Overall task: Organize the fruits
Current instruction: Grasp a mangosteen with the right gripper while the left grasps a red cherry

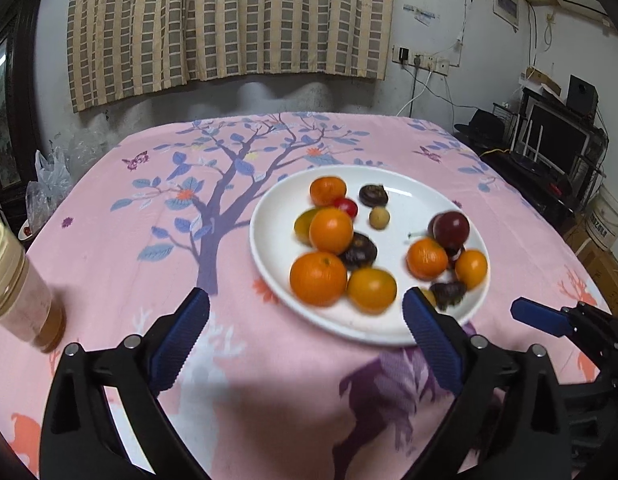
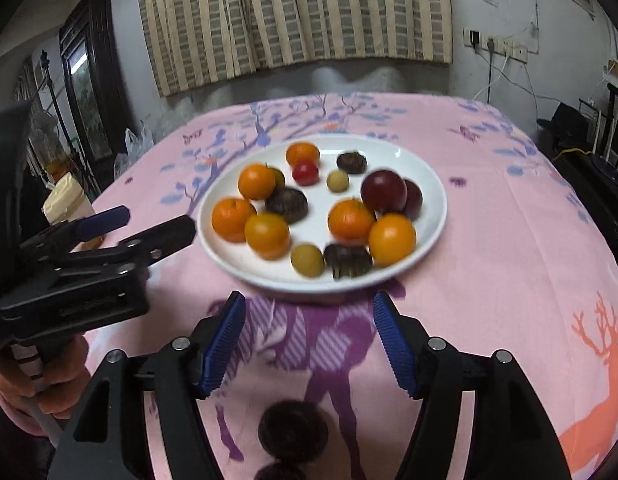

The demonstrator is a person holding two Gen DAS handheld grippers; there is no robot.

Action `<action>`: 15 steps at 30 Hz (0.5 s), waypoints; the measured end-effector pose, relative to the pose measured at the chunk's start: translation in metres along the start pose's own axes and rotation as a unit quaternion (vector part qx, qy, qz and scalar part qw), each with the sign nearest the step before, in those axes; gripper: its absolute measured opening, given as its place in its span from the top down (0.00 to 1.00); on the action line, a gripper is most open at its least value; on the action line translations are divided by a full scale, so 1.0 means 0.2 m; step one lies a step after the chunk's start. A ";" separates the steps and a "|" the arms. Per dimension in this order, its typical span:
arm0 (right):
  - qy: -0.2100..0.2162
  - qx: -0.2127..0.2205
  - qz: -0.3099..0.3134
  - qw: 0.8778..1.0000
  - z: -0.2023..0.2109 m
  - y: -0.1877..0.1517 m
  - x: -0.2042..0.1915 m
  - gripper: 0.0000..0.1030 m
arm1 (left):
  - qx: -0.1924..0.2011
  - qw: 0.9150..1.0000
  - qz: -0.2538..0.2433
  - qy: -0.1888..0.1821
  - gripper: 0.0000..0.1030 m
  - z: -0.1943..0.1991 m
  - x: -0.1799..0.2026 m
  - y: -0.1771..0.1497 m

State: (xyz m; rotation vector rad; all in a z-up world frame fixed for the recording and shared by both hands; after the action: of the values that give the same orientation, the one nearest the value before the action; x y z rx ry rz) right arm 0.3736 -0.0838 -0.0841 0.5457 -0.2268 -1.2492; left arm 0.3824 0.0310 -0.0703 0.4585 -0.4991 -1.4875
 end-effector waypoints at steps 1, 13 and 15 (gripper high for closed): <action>-0.003 -0.009 0.001 1.000 -0.01 -0.03 0.00 0.35 | -0.004 1.000 -0.001 -0.001 0.07 0.00 0.00 -0.03; 0.011 -0.052 0.023 0.998 -0.01 -0.28 -0.07 0.35 | -0.028 0.999 -0.001 0.032 0.06 0.00 -0.07 -0.16; 0.004 -0.061 0.023 0.998 -0.02 -0.29 -0.07 0.35 | -0.030 0.999 0.001 0.035 0.06 -0.01 -0.07 -0.16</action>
State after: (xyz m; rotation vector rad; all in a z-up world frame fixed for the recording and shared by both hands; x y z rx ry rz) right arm 0.3226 -0.0825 -0.1161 0.4376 -0.1532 -1.2073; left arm 0.3565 0.0444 -0.0907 0.4610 -0.3985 -1.4756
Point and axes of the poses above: each gripper's, at about its wrist camera, not at the fingertips, and z roughly against the way its jaws point, x to its right, y to its top, the point moved 10 cm from there along -z, roughly the way its jaws point, and after that the axes turned 14 degrees about -x, right-handed, at the moved point
